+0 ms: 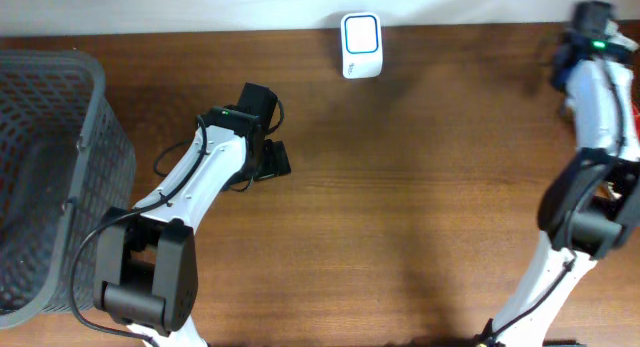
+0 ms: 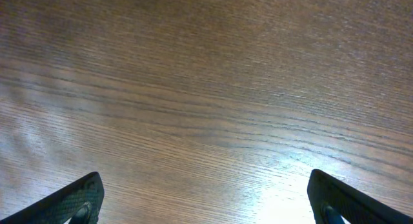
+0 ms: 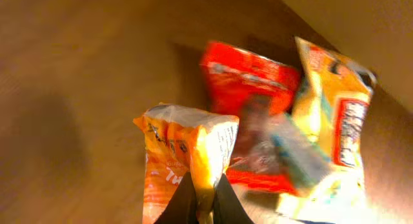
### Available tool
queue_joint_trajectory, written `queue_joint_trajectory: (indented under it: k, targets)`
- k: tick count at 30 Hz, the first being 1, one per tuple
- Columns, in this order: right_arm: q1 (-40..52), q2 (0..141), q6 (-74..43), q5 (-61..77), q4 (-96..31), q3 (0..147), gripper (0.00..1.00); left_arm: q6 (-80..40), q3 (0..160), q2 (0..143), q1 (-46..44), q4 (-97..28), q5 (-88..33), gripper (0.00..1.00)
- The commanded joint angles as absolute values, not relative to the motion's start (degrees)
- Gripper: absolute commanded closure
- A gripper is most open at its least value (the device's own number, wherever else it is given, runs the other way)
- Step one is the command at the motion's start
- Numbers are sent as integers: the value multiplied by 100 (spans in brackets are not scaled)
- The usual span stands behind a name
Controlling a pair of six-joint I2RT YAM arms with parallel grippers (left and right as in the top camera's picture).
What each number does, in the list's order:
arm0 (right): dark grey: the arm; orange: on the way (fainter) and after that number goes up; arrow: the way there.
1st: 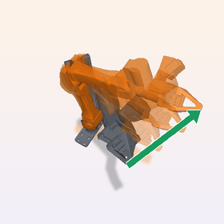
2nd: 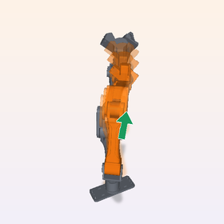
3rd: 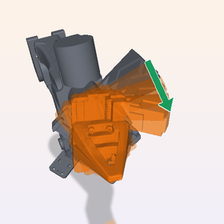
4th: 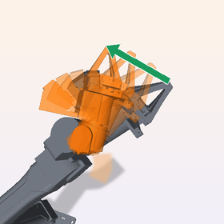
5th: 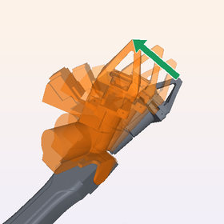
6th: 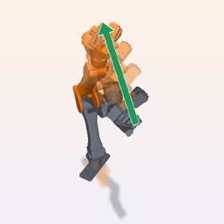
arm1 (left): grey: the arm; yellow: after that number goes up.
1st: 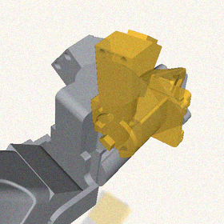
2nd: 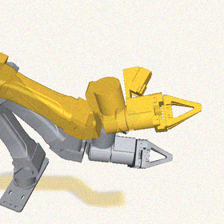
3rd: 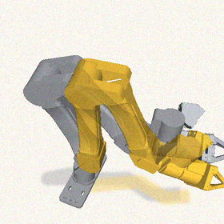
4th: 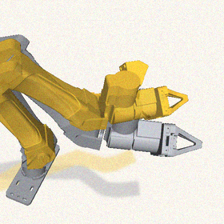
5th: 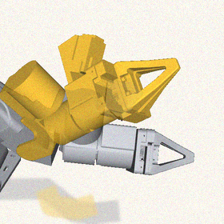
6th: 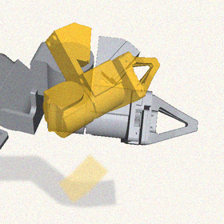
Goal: Scan the item barcode
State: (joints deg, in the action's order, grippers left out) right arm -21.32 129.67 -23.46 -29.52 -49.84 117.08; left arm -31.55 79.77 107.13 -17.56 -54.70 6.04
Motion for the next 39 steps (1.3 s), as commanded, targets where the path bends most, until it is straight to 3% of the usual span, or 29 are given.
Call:
queue_joint_trajectory:
  k: [1, 2, 3, 4, 5, 8, 11, 16, 18, 25, 29, 31, 39]
  targets:
    - [-2853, 12772, -2814, -1702, -5216, 11730, 96, -3188, 7964, 10597, -1756, -5474, 631, 1]
    - [-3048, 12772, -2814, -1463, -5269, 11730, 96, -3188, 7964, 10597, -1756, -5474, 631, 1]
    - [-3205, 12772, -2814, -1385, -5334, 11730, 88, -3188, 7964, 10597, -1756, -5474, 631, 1]
    - [-3321, 12772, -2805, -1391, -5395, 11730, 63, -3188, 7964, 10597, -1756, -5474, 631, 1]
    - [-3400, 12770, -2788, -1398, -5441, 11730, 52, -3188, 7964, 10597, -1756, -5474, 631, 1]
    - [-3771, 12411, -2773, -1391, -5557, 11734, 32, -3188, 7964, 10597, -1756, -5474, 631, 1]
    - [-4110, 11780, -2775, -1391, -5686, 11734, 3, -3188, 7964, 10597, -1756, -5474, 631, 1]
    - [-4187, 10363, -3267, -1020, -6980, 11730, 1, -3188, 7964, 10597, -1756, -5474, 631, 1]
    - [-3795, 9942, -2845, -816, -7524, 11725, 1, -3188, 7964, 10597, -1756, -5474, 631, 1]
    - [-1160, 7658, -2268, -1907, -7885, 10409, 1, -3188, 7964, 10597, -1756, -5474, 631, 1]
    - [27, 6390, -2274, -1603, -7911, 8947, 1, -3188, 7964, 10597, -1756, -5474, 631, 1]
    - [226, 6195, -2272, -996, -8012, 8558, 1, -3188, 7964, 10597, -1756, -5474, 631, 1]
    - [228, 7098, -2270, -945, -8182, 8453, 1, -3188, 7964, 10597, -1756, -5474, 631, 1]
